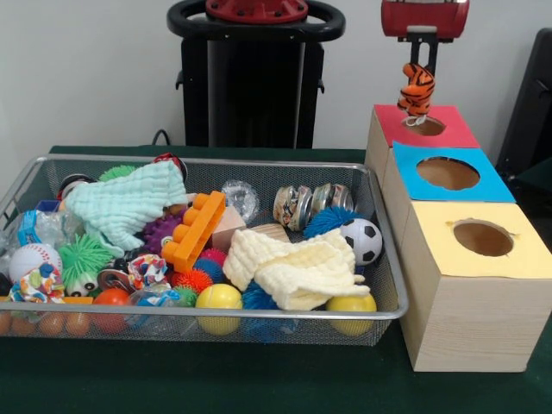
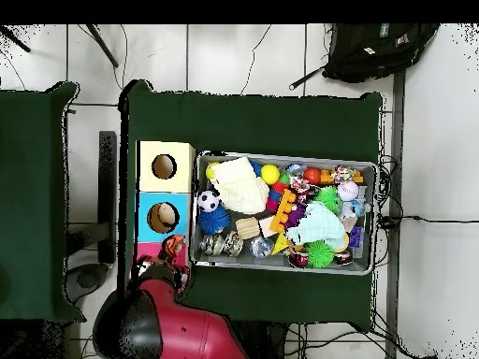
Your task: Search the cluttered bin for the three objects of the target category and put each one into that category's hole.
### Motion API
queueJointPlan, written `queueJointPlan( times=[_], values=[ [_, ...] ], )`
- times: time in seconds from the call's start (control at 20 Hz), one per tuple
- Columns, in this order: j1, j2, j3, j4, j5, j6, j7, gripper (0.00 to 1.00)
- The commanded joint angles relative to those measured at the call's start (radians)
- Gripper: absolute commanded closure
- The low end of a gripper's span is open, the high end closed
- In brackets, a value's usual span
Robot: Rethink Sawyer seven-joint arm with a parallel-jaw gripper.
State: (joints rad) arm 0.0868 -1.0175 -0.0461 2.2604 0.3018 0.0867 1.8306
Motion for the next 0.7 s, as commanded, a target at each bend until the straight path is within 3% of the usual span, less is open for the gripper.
queueJointPlan(
  times=[0.05,0.7],
  values=[
    [-0.021,0.063,0.125,0.050,0.023,-0.053,0.243,1.00],
    [0.040,0.063,0.106,0.044,0.044,-0.023,0.251,1.00]
  ],
)
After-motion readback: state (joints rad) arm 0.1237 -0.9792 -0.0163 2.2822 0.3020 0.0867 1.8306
